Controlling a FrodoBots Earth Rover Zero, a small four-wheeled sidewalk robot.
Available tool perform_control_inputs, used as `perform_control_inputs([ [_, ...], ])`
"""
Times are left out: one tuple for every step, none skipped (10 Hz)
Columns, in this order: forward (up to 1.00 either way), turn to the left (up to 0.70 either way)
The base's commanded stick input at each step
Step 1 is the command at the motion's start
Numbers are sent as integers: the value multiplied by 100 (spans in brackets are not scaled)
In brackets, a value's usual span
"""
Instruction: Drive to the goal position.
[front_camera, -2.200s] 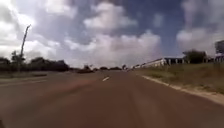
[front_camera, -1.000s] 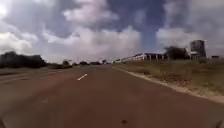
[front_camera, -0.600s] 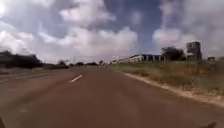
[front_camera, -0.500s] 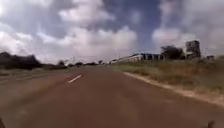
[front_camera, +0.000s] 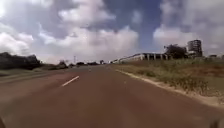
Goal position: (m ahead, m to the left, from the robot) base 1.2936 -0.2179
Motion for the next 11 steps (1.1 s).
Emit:
perform_control_inputs([
  [100,0],
  [100,0],
  [85,0],
  [60,0],
  [35,0],
  [10,0],
  [0,0],
  [0,0],
  [0,0],
  [0,0],
  [0,0],
])
